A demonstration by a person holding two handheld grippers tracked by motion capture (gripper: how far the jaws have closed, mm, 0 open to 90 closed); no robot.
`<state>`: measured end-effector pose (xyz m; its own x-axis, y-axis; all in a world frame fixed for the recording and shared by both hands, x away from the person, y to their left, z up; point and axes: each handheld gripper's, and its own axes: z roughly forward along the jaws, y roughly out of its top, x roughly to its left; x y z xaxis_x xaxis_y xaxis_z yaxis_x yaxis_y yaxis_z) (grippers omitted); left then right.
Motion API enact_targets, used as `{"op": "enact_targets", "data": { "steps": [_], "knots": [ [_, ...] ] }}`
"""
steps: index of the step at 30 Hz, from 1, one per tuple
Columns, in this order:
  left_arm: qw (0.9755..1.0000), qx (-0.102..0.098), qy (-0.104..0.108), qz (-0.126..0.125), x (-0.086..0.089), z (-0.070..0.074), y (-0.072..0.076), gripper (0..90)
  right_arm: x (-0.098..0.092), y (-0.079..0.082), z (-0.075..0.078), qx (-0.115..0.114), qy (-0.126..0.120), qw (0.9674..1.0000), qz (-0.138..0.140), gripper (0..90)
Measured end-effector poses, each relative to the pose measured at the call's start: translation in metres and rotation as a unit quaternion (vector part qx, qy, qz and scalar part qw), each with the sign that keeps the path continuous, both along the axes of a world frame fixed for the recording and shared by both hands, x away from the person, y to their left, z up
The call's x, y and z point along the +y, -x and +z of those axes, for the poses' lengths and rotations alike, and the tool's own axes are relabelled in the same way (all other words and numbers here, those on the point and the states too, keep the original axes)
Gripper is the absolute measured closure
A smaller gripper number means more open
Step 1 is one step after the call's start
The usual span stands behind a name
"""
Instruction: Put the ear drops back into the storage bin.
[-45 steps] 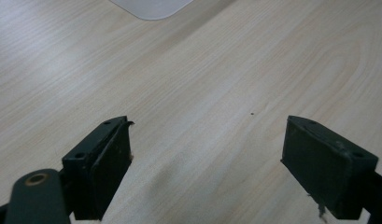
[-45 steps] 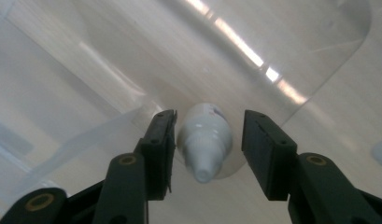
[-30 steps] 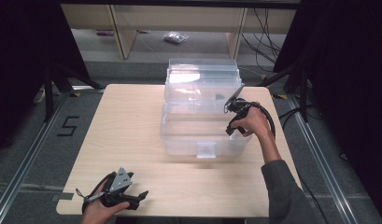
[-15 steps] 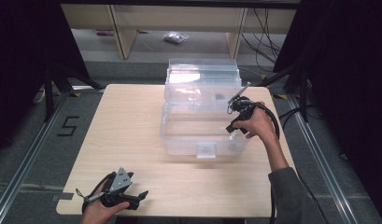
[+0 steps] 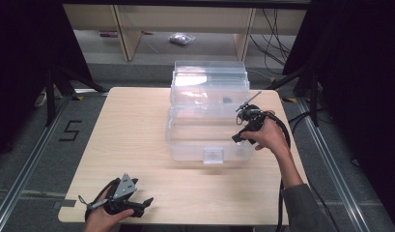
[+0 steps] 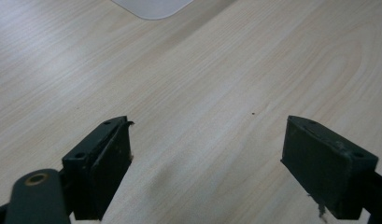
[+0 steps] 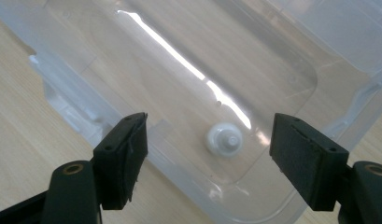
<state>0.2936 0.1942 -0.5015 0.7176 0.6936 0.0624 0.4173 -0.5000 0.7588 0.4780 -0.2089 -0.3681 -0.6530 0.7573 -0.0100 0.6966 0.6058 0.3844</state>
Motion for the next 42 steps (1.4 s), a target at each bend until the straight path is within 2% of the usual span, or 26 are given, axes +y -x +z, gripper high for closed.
{"op": "enact_targets", "data": {
  "steps": [2, 5, 6, 10, 12, 13, 16, 20, 22, 24, 25, 26, 27, 28, 29, 31, 33, 35, 36, 40, 42],
  "knots": [
    [1.0, 0.0, 0.0, -0.001, 0.0, 0.0, 0.0, 15.1, 0.0, 0.003, 0.0, -0.004, -0.004, 1.0, 0.006, 28.4],
    [1.0, 0.0, 0.0, 0.0, 0.0, 0.0, 0.0, 15.1, 0.0, 0.009, 0.002, -0.002, -0.013, 0.9999, -0.002, 28.0],
    [1.0, 0.001, 0.0, 0.0, 0.0, 0.0, 0.0, 15.1, -0.001, 0.011, 0.001, -0.011, -0.019, 0.9998, -0.001, 27.8],
    [1.0, 0.002, 0.003, -0.001, 0.0, 0.0, 0.0, 15.1, -0.003, 0.018, 0.002, -0.02, -0.025, 0.9995, 0.002, 27.4],
    [1.0, 0.001, 0.0, 0.0, 0.0, 0.0, 0.0, 15.1, -0.003, 0.022, 0.001, -0.021, -0.034, 0.9992, 0.006, 27.3],
    [1.0, 0.001, 0.0, 0.0, 0.0, 0.0, 0.0, 15.1, -0.004, 0.023, 0.0, -0.029, -0.033, 0.9989, 0.017, 27.3],
    [1.0, 0.001, -0.001, 0.0, 0.0, 0.0, 0.0, 15.1, -0.004, 0.028, -0.001, -0.024, -0.04, 0.9989, 0.01, 27.1],
    [1.0, 0.002, 0.002, 0.001, 0.0, 0.0, 0.0, 15.1, -0.005, 0.034, -0.002, -0.03, -0.052, 0.9981, 0.013, 27.1],
    [1.0, 0.002, -0.003, 0.0, 0.0, 0.0, -0.001, 15.1, -0.005, 0.037, -0.002, -0.027, -0.054, 0.9981, 0.011, 27.1],
    [1.0, 0.004, 0.001, 0.005, 0.0, -0.001, 0.0, 15.1, -0.006, 0.04, -0.002, -0.031, -0.051, 0.9982, 0.008, 26.8],
    [1.0, 0.003, 0.0, 0.004, 0.0, -0.001, 0.0, 15.2, -0.006, 0.041, -0.002, -0.03, -0.055, 0.9979, 0.015, 26.7],
    [1.0, 0.002, -0.002, 0.001, 0.0, 0.0, 0.0, 15.1, -0.006, 0.043, -0.002, -0.03, -0.051, 0.9982, 0.008, 26.7],
    [1.0, 0.002, -0.001, 0.002, 0.0, -0.001, 0.0, 15.1, -0.007, 0.044, -0.003, -0.033, -0.053, 0.9979, 0.02, 26.5],
    [1.0, 0.003, 0.003, 0.006, 0.0, -0.001, 0.0, 15.1, -0.008, 0.045, -0.004, -0.035, -0.053, 0.9978, 0.02, 26.4],
    [1.0, 0.0, -0.005, -0.001, 0.001, 0.0, -0.001, 15.1, -0.008, 0.047, -0.004, -0.033, -0.052, 0.998, 0.012, 26.4],
    [1.0, 0.005, 0.0, 0.004, 0.0, 0.0, 0.0, 15.1, -0.01, 0.05, -0.006, -0.034, -0.055, 0.9978, 0.016, 26.4],
    [1.0, 0.0, -0.002, 0.002, 0.0, 0.0, -0.001, 15.2, -0.012, 0.053, -0.007, -0.033, -0.059, 0.9976, 0.014, 26.4],
    [1.0, 0.005, 0.007, 0.004, 0.0, 0.0, 0.001, 15.1, -0.014, 0.056, -0.008, -0.033, -0.057, 0.9978, 0.005, 26.3],
    [1.0, 0.001, -0.003, 0.0, 0.001, 0.0, -0.001, 15.1, -0.015, 0.057, -0.008, -0.036, -0.061, 0.9974, 0.008, 26.3],
    [1.0, 0.003, 0.002, 0.007, 0.0, -0.001, 0.0, 15.1, -0.02, 0.064, -0.009, -0.041, -0.071, 0.9966, 0.01, 26.2],
    [1.0, 0.002, -0.003, 0.002, 0.0, -0.001, 0.0, 15.2, -0.021, 0.067, -0.01, -0.044, -0.07, 0.9965, 0.011, 26.1]
  ]
}}
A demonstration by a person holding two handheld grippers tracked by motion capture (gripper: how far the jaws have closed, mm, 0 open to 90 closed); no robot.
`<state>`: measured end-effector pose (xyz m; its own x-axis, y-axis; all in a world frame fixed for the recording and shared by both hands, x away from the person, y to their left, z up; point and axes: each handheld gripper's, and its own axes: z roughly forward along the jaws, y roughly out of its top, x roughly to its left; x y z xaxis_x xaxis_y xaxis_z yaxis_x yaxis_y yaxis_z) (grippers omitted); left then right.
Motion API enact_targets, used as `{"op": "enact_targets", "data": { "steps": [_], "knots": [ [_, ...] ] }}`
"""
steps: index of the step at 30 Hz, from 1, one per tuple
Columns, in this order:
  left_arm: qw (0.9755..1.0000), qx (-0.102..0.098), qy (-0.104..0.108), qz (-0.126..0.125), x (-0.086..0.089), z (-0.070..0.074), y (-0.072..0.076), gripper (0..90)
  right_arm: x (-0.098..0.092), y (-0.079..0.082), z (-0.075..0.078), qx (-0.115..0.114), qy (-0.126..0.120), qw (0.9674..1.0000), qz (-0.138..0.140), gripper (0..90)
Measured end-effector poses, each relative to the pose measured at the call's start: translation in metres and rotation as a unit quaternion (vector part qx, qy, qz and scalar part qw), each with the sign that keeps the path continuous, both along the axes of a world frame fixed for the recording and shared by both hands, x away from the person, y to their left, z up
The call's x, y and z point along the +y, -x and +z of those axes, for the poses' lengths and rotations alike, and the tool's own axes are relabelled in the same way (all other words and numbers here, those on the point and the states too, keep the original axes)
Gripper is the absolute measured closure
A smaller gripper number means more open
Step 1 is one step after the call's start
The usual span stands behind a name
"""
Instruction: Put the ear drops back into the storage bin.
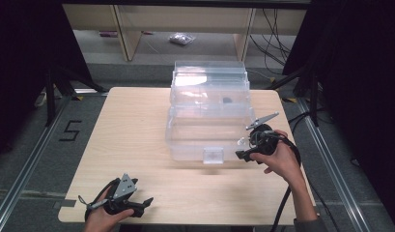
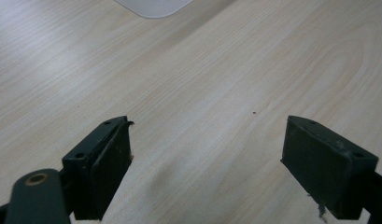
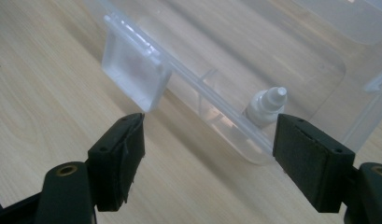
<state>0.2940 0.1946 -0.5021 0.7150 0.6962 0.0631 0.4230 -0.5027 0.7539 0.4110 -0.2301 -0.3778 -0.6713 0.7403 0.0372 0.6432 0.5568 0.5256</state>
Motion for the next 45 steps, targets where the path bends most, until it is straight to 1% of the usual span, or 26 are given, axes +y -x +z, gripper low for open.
{"op": "enact_targets", "data": {
  "steps": [3, 4, 5, 6, 8, 10, 11, 15, 18, 19, 24, 25, 26, 27, 29, 30, 33, 34, 35, 36, 37, 38, 40, 42, 43, 45],
  "knots": [
    [1.0, -0.002, -0.002, -0.003, 0.0, 0.0, 0.0, 15.2, -0.003, 0.003, -0.002, -0.002, -0.007, 1.0, 0.001, 25.9],
    [1.0, 0.0, 0.0, 0.0, 0.0, 0.0, 0.0, 15.1, -0.002, 0.005, -0.003, 0.0, -0.009, 0.9999, -0.007, 25.9],
    [1.0, 0.0, 0.0, 0.0, 0.0, 0.0, 0.0, 15.1, -0.004, 0.004, -0.004, -0.007, -0.008, 0.9999, 0.0, 25.9],
    [1.0, -0.001, 0.002, 0.0, 0.0, 0.0, 0.0, 15.1, -0.004, 0.006, -0.005, -0.003, -0.012, 0.9999, -0.003, 25.9],
    [1.0, -0.001, 0.002, 0.0, 0.0, 0.0, 0.0, 15.1, -0.006, 0.008, -0.009, -0.014, -0.013, 0.9998, 0.002, 25.9],
    [1.0, -0.001, -0.001, -0.002, 0.0, 0.0, 0.0, 15.1, -0.006, 0.012, -0.013, -0.013, -0.022, 0.9997, 0.003, 25.9],
    [1.0, 0.002, 0.003, 0.003, 0.0, 0.0, 0.0, 15.1, -0.006, 0.014, -0.014, -0.003, -0.021, 0.9998, -0.004, 25.9],
    [1.0, 0.0, 0.006, -0.003, 0.0, 0.001, 0.001, 15.1, -0.009, 0.018, -0.016, -0.01, -0.023, 0.9997, -0.001, 25.9],
    [1.0, 0.0, 0.006, -0.003, 0.0, 0.001, 0.001, 15.1, -0.011, 0.019, -0.018, -0.025, -0.027, 0.9993, -0.001, 25.9],
    [1.0, 0.0, 0.006, -0.004, 0.0, 0.001, 0.001, 15.1, -0.011, 0.02, -0.017, -0.022, -0.029, 0.9993, -0.007, 25.6],
    [1.0, -0.003, 0.001, -0.004, 0.0, 0.001, 0.0, 15.1, -0.012, 0.023, -0.019, -0.036, -0.038, 0.9986, 0.0, 24.7],
    [1.0, -0.002, 0.001, -0.005, 0.0, 0.001, 0.0, 15.1, -0.013, 0.023, -0.02, -0.042, -0.03, 0.9986, 0.008, 24.6],
    [1.0, -0.003, 0.002, -0.004, 0.0, 0.001, 0.0, 15.1, -0.01, 0.025, -0.021, -0.038, -0.043, 0.9984, -0.004, 24.5],
    [1.0, -0.003, 0.002, -0.004, 0.0, 0.001, 0.0, 15.1, -0.011, 0.026, -0.021, -0.031, -0.041, 0.9987, 0.001, 24.3],
    [1.0, -0.003, 0.002, -0.004, 0.0, 0.001, 0.0, 15.0, -0.01, 0.027, -0.023, -0.039, -0.047, 0.9982, -0.001, 23.8],
    [1.0, -0.003, 0.002, -0.004, 0.0, 0.001, 0.0, 15.1, -0.012, 0.026, -0.023, -0.044, -0.039, 0.9982, 0.012, 23.8],
    [1.0, -0.003, 0.003, -0.004, 0.0, 0.001, 0.0, 15.0, -0.01, 0.029, -0.024, -0.037, -0.047, 0.9982, -0.006, 23.3],
    [1.0, -0.002, 0.0, -0.005, 0.001, 0.002, 0.0, 15.0, -0.011, 0.03, -0.025, -0.041, -0.042, 0.9982, 0.002, 23.3],
    [1.0, -0.003, 0.002, -0.005, 0.0, 0.001, 0.0, 15.0, -0.01, 0.031, -0.025, -0.039, -0.05, 0.998, -0.005, 23.2],
    [1.0, -0.003, 0.002, -0.005, 0.001, 0.001, 0.0, 15.1, -0.01, 0.03, -0.027, -0.048, -0.051, 0.9975, 0.003, 23.2],
    [1.0, -0.003, 0.002, -0.004, 0.001, 0.001, 0.0, 15.0, -0.01, 0.031, -0.027, -0.044, -0.046, 0.998, 0.003, 23.2],
    [1.0, -0.001, 0.005, -0.002, 0.0, 0.001, 0.0, 15.0, -0.01, 0.031, -0.03, -0.059, -0.052, 0.9969, 0.008, 23.2],
    [1.0, -0.004, 0.003, -0.004, 0.001, 0.001, 0.0, 15.0, -0.011, 0.032, -0.03, -0.048, -0.05, 0.9976, 0.007, 22.9],
    [1.0, -0.001, 0.007, 0.0, 0.0, 0.001, 0.0, 15.0, -0.012, 0.033, -0.032, -0.059, -0.046, 0.9971, 0.013, 22.8],
    [1.0, -0.003, 0.001, -0.006, 0.001, 0.001, 0.0, 15.0, -0.011, 0.034, -0.034, -0.056, -0.051, 0.9971, 0.004, 22.7],
    [1.0, -0.002, 0.002, -0.004, 0.0, 0.001, 0.0, 15.0, -0.012, 0.034, -0.035, -0.059, -0.048, 0.9971, 0.008, 22.7]
  ]
}}
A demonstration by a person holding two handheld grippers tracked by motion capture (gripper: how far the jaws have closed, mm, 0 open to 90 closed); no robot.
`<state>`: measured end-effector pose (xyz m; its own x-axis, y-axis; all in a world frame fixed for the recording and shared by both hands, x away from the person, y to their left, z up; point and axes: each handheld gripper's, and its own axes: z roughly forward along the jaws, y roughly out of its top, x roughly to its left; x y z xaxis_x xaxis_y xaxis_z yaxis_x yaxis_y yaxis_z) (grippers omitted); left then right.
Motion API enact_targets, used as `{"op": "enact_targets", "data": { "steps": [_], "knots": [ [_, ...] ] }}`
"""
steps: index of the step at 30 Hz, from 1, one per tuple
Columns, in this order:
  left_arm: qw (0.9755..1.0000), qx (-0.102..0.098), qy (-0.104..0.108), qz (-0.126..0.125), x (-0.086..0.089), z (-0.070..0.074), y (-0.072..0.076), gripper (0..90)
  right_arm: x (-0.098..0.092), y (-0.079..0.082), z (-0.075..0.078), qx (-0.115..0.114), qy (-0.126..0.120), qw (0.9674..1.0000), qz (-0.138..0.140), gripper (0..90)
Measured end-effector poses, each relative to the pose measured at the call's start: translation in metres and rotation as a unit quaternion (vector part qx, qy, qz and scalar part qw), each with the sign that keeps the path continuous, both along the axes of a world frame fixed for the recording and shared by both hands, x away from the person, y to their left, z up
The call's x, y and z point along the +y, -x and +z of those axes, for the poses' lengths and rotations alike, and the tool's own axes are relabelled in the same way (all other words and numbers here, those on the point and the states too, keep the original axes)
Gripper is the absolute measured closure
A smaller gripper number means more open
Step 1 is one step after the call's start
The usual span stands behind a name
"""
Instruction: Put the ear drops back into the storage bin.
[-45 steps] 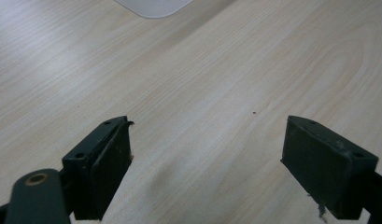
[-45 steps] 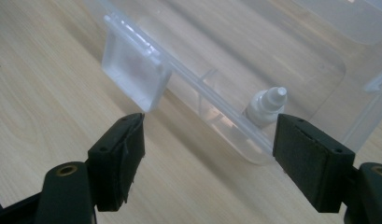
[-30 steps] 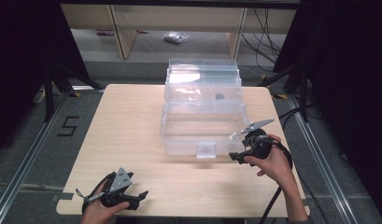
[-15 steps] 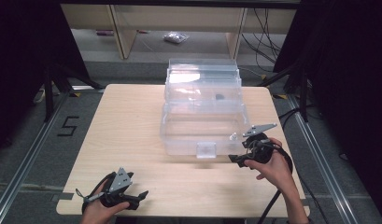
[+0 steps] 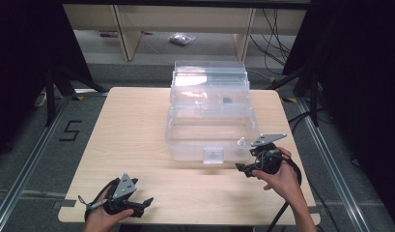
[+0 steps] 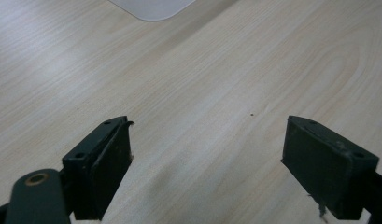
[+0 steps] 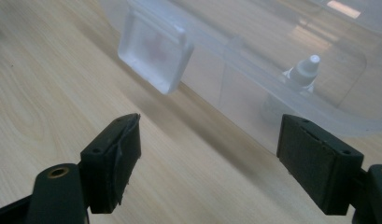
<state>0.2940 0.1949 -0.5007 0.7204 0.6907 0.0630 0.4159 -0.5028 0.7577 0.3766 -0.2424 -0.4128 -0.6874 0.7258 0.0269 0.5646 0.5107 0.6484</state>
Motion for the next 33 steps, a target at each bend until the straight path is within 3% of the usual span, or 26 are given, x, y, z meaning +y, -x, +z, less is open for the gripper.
{"op": "enact_targets", "data": {
  "steps": [4, 6, 8, 10, 11, 13, 14, 17, 18, 19, 20, 21, 23, 24, 26, 27, 28, 29, 33],
  "knots": [
    [1.0, -0.001, -0.001, -0.001, 0.0, 0.0, 0.0, 15.0, -0.001, 0.003, -0.01, -0.003, -0.007, 1.0, -0.003, 22.6],
    [0.9999, 0.0, 0.015, 0.004, -0.001, -0.001, 0.001, 15.0, -0.001, 0.006, -0.013, 0.007, -0.013, 0.9998, -0.012, 22.7],
    [1.0, 0.0, 0.001, 0.001, 0.0, 0.0, 0.0, 15.0, -0.002, 0.007, -0.019, -0.001, -0.008, 1.0, -0.005, 22.7],
    [0.9999, 0.001, 0.015, 0.004, -0.001, -0.001, 0.001, 15.0, -0.003, 0.009, -0.02, 0.007, -0.007, 0.9999, -0.006, 22.9],
    [0.9999, 0.001, 0.012, 0.002, -0.001, -0.001, 0.001, 15.0, -0.003, 0.009, -0.024, -0.007, -0.009, 0.9999, -0.005, 22.9],
    [1.0, 0.0, 0.002, 0.002, 0.0, 0.0, 0.0, 15.0, -0.003, 0.013, -0.025, 0.01, -0.01, 0.9999, -0.009, 22.8],
    [1.0, 0.001, 0.009, 0.002, -0.001, -0.001, 0.0, 15.0, -0.005, 0.012, -0.029, -0.016, -0.008, 0.9998, 0.0, 22.8],
    [0.9999, 0.001, 0.013, 0.003, -0.001, -0.001, 0.001, 15.0, -0.004, 0.017, -0.032, 0.001, -0.016, 0.9998, -0.013, 22.7],
    [0.9999, 0.002, 0.013, 0.003, -0.001, -0.001, 0.001, 15.0, -0.005, 0.017, -0.033, -0.008, -0.013, 0.9999, -0.007, 22.7],
    [1.0, -0.001, 0.003, 0.002, 0.0, -0.001, 0.0, 15.0, -0.005, 0.018, -0.034, -0.003, -0.015, 0.9999, -0.006, 22.6],
    [0.9999, 0.0, 0.014, 0.004, -0.001, -0.001, 0.001, 15.0, -0.004, 0.019, -0.037, -0.013, -0.017, 0.9998, -0.006, 22.6],
    [0.9999, 0.001, 0.014, 0.003, -0.001, -0.001, 0.001, 15.0, -0.004, 0.022, -0.037, 0.001, -0.016, 0.9998, -0.008, 22.6],
    [1.0, 0.0, 0.0, 0.001, 0.0, 0.0, 0.0, 15.1, -0.004, 0.024, -0.038, 0.0, -0.019, 0.9998, -0.009, 22.4],
    [1.0, -0.001, -0.001, 0.0, 0.0, 0.0, 0.0, 15.0, -0.004, 0.024, -0.041, -0.015, -0.024, 0.9996, -0.008, 22.3],
    [1.0, 0.0, 0.0, 0.001, 0.0, 0.0, 0.0, 15.0, -0.004, 0.027, -0.039, 0.001, -0.025, 0.9996, -0.014, 22.1],
    [1.0, -0.001, -0.001, 0.0, 0.0, 0.0, 0.0, 15.0, -0.005, 0.026, -0.042, -0.018, -0.023, 0.9995, -0.009, 22.1],
    [1.0, -0.001, -0.001, 0.0, 0.0, 0.0, 0.0, 15.0, -0.006, 0.027, -0.043, -0.021, -0.024, 0.9995, -0.007, 21.9],
    [1.0, -0.001, -0.001, 0.0, 0.0, 0.0, 0.0, 15.0, -0.006, 0.028, -0.043, -0.009, -0.026, 0.9996, -0.009, 21.7],
    [1.0, -0.001, -0.001, 0.0, 0.0, 0.0, 0.0, 15.0, -0.006, 0.032, -0.046, 0.001, -0.023, 0.9997, -0.01, 21.6]
  ]
}}
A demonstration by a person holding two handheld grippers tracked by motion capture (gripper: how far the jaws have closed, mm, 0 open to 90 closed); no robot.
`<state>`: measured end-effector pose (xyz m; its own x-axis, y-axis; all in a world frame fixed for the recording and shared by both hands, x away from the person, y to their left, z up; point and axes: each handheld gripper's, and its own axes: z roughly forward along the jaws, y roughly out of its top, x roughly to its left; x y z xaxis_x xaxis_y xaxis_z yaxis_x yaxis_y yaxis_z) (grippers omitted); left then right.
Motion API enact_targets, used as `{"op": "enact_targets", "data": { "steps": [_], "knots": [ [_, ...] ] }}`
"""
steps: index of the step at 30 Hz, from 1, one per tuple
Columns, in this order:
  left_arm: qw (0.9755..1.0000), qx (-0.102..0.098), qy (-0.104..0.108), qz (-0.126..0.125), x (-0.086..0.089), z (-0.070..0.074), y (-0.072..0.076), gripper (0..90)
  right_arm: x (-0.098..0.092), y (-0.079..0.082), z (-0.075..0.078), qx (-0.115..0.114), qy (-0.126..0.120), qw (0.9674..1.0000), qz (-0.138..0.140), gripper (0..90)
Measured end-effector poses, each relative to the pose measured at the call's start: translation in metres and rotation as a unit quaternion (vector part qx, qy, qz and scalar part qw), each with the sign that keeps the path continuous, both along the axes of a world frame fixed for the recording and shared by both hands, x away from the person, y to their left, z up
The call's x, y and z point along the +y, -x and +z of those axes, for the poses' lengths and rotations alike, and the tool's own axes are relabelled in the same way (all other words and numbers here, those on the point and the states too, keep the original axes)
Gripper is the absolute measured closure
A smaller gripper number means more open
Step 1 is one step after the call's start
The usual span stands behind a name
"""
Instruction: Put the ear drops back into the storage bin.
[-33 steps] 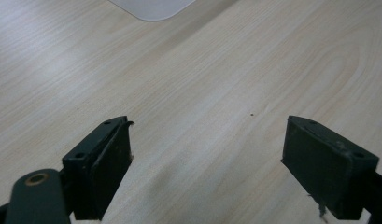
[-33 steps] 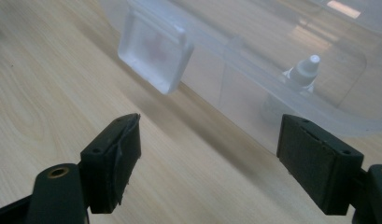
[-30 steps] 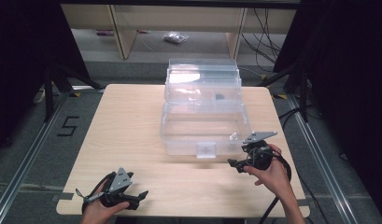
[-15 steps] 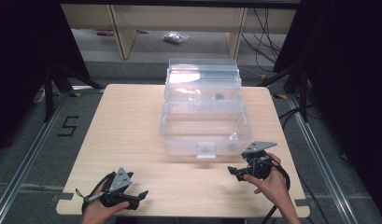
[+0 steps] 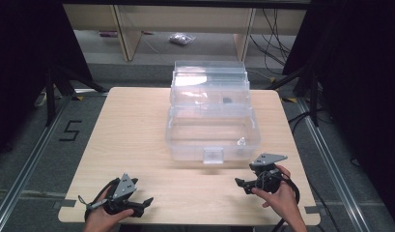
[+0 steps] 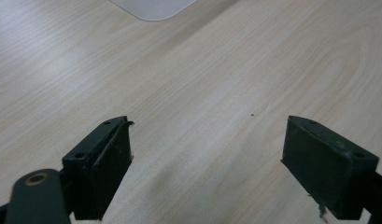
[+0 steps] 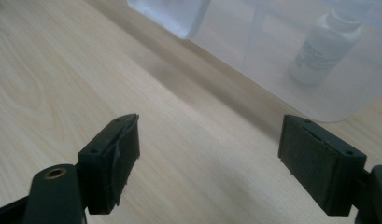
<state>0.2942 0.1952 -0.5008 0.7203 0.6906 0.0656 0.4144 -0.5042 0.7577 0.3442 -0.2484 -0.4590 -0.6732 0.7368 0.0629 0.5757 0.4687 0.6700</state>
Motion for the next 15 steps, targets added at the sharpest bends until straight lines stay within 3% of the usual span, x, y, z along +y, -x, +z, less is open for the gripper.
{"op": "enact_targets", "data": {
  "steps": [1, 3, 4, 7, 8, 11, 12, 13, 15],
  "knots": [
    [1.0, 0.0, 0.0, 0.0, 0.0, 0.0, 0.0, 15.0, 0.0, 0.0, -0.003, -0.015, -0.001, 0.9999, 0.002, 21.6],
    [1.0, 0.0, 0.001, 0.001, 0.0, 0.0, 0.0, 15.0, 0.0, 0.002, -0.004, -0.01, -0.009, 0.9999, -0.002, 21.4],
    [1.0, 0.0, 0.0, 0.001, 0.0, 0.0, 0.0, 15.0, -0.001, 0.002, -0.003, -0.007, 0.004, 0.9999, 0.007, 21.3],
    [1.0, 0.004, 0.005, 0.005, -0.001, -0.001, 0.001, 15.0, -0.001, 0.005, -0.006, -0.012, 0.001, 0.9999, 0.005, 20.8],
    [1.0, 0.0, -0.001, -0.001, 0.0, 0.0, 0.0, 15.0, 0.0, 0.007, -0.006, 0.0, -0.005, 1.0, -0.002, 20.5],
    [1.0, 0.0, 0.0, 0.0, 0.0, 0.0, 0.0, 15.0, -0.001, 0.008, -0.009, -0.001, 0.0, 1.0, 0.001, 20.3],
    [1.0, 0.0, 0.003, 0.001, 0.0, 0.0, 0.0, 15.0, 0.0, 0.01, -0.012, -0.006, -0.012, 0.9999, -0.008, 20.6],
    [1.0, 0.0, 0.0, 0.001, 0.0, 0.0, 0.0, 15.0, -0.001, 0.01, -0.012, -0.009, 0.005, 0.9999, 0.003, 20.8],
    [1.0, 0.0, 0.002, 0.002, 0.0, 0.0, 0.0, 15.1, -0.001, 0.013, -0.013, -0.002, 0.005, 1.0, -0.002, 20.7]
  ]
}}
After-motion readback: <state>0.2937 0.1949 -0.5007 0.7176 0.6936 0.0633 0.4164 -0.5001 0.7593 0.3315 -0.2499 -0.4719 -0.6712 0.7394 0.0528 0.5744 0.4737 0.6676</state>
